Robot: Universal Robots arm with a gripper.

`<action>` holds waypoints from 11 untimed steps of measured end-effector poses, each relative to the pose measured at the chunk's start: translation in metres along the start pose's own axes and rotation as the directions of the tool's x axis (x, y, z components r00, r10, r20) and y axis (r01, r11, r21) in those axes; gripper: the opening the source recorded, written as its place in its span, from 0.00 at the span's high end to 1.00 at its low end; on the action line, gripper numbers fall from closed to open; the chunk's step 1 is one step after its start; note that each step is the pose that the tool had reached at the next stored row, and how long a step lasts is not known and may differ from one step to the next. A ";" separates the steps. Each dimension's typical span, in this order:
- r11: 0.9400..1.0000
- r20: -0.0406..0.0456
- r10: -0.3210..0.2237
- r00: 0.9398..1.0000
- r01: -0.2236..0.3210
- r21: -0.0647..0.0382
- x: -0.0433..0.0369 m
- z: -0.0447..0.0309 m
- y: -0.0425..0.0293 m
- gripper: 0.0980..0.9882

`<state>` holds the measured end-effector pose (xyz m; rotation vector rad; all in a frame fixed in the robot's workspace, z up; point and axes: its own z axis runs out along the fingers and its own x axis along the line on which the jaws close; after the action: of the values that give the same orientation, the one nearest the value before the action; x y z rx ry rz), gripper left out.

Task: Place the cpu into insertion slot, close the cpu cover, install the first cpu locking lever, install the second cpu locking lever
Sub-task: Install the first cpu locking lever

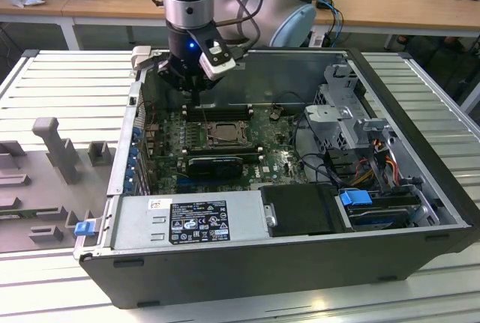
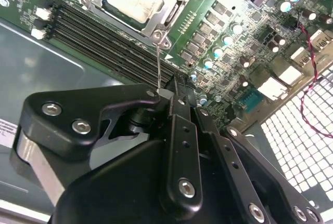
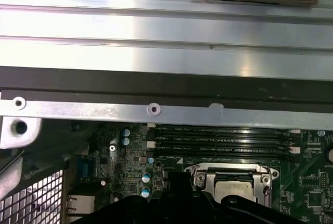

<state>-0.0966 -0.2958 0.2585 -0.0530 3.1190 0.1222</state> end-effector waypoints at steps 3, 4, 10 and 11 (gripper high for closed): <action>1.000 0.000 0.000 1.000 0.000 0.000 -0.0037 0.0001 -0.0001 0.99; 1.000 0.000 0.000 1.000 0.000 0.000 -0.0053 0.0001 -0.0002 0.99; 1.000 0.000 0.000 1.000 0.000 0.000 -0.0179 0.0015 -0.0007 0.99; 1.000 0.000 0.000 1.000 0.000 0.000 -0.0219 0.0021 -0.0009 0.99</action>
<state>-0.0746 -0.2958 0.2568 -0.0528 3.1190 0.1222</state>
